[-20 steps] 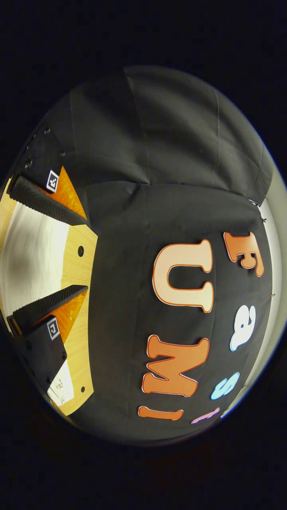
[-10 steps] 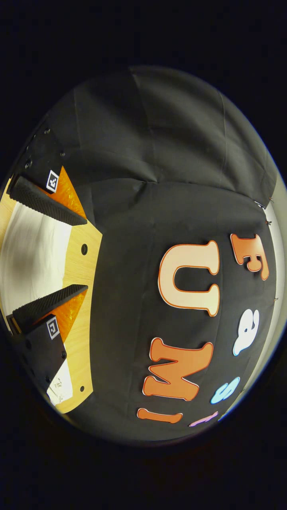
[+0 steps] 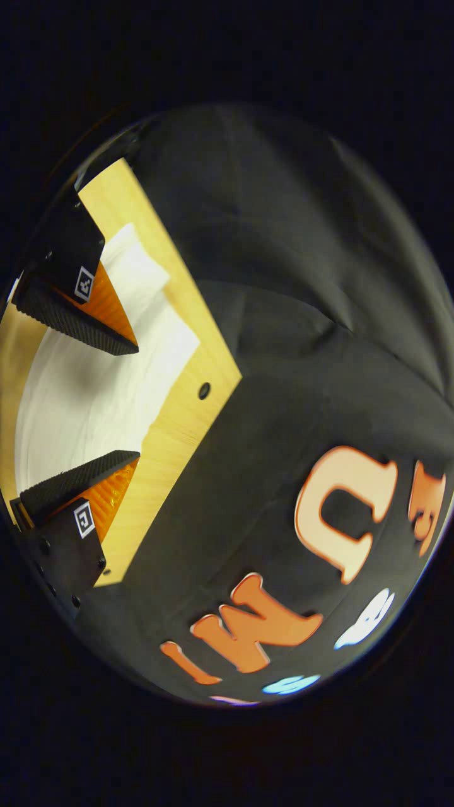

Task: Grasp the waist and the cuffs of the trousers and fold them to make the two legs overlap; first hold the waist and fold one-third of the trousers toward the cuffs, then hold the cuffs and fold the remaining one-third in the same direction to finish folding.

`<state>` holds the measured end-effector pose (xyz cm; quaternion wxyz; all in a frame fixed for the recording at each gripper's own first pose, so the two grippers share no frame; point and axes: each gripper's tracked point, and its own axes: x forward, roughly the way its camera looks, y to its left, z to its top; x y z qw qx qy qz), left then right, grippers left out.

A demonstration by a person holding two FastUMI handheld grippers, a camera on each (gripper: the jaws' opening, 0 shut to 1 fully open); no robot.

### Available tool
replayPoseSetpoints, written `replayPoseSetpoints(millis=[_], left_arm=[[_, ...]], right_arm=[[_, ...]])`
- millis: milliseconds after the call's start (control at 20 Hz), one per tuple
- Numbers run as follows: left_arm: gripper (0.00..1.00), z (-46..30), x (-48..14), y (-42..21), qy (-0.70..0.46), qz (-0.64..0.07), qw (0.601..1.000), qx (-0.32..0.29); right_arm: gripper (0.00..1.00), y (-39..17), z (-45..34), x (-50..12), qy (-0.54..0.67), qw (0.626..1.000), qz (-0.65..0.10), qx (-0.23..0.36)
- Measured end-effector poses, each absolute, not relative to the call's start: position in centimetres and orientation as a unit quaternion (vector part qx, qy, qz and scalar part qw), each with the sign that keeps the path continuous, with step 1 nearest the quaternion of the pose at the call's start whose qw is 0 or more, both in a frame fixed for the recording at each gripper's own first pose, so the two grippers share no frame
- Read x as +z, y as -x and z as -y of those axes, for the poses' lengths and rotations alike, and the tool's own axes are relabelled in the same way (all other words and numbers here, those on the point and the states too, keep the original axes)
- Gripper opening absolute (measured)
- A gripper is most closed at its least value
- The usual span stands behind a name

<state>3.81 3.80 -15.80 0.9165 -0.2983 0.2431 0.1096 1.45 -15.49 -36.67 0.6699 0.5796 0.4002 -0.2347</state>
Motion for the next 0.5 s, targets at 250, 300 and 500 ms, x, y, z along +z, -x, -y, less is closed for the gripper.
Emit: replayPoseSetpoints(millis=[250,300,500], left_arm=[[1.0,-3.1,-20.1,-3.0,0.382,-0.316,0.855,0.152],[0.96,-2.7,-21.0,-3.1,0.398,-0.324,0.843,0.159],[0.99,-1.9,-24.6,-1.5,0.438,-0.362,0.8,0.19]], right_arm=[[0.01,-1.3,15.4,-36.7,-0.58,0.667,-0.408,-0.23],[0.01,-1.3,15.5,-36.7,-0.581,0.665,-0.409,-0.229],[0.01,-1.2,15.5,-36.7,-0.581,0.665,-0.411,-0.226]])
